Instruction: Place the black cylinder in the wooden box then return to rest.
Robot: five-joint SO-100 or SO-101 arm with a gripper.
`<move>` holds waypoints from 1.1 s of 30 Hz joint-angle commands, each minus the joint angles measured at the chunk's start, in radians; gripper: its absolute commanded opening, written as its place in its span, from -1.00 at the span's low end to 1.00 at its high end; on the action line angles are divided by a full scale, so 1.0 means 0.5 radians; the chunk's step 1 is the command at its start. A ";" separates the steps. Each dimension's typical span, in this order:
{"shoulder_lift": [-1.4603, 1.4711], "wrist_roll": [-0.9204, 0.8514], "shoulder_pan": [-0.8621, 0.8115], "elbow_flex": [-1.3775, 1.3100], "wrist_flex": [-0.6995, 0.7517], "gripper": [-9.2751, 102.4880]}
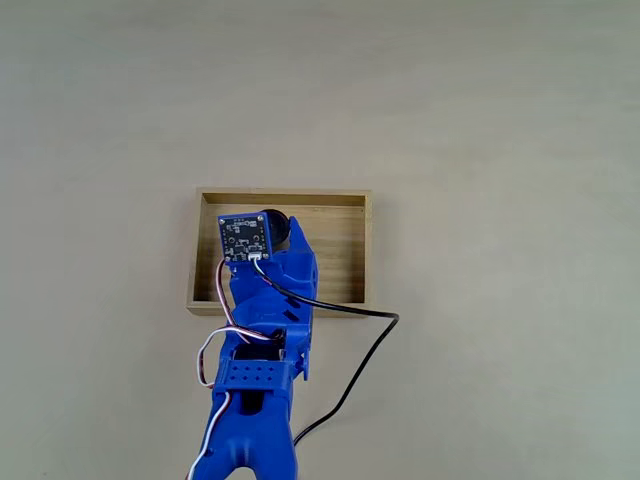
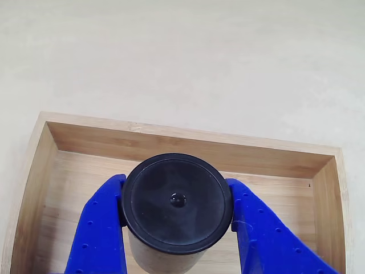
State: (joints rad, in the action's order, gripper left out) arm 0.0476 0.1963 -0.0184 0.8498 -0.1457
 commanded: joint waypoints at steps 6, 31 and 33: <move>-0.040 0.040 -0.003 -0.043 -0.138 -0.51; -0.095 0.092 -0.021 -0.067 -0.153 -0.45; -0.098 0.092 -0.021 -0.071 -0.153 -0.44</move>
State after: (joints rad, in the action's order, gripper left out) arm -0.0199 0.2362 -0.0184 0.8498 -0.1825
